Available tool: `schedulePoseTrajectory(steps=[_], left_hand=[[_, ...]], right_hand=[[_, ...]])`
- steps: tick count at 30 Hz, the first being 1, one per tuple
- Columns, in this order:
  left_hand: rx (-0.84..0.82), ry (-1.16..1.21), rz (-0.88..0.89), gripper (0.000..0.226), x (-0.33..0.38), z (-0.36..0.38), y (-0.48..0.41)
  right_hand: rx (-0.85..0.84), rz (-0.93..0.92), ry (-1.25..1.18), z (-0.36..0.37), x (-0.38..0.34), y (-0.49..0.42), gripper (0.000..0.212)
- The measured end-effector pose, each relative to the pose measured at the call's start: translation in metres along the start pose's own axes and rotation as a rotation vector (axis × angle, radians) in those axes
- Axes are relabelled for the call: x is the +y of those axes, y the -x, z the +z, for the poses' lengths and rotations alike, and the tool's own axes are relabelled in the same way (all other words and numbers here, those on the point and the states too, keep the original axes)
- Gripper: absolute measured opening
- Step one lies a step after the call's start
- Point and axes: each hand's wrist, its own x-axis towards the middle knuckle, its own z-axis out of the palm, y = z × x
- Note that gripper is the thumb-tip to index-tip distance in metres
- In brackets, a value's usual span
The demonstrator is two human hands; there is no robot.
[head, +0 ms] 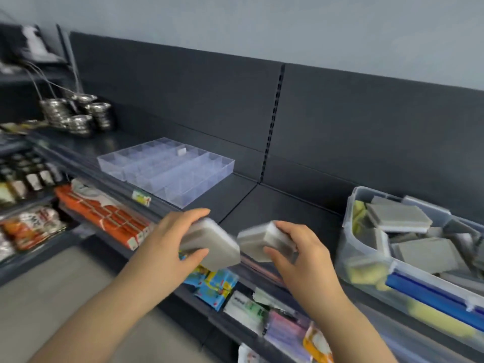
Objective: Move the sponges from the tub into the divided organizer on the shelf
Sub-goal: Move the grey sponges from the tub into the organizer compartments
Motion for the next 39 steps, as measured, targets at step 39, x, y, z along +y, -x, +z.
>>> schedulePoseTrajectory(steps=[39], left_hand=[[0.067,-0.043,-0.062,0.055,-0.273,0.0,-0.302]], right_hand=[[0.227,0.372,-0.123,0.221,0.041,-0.295,0.043]])
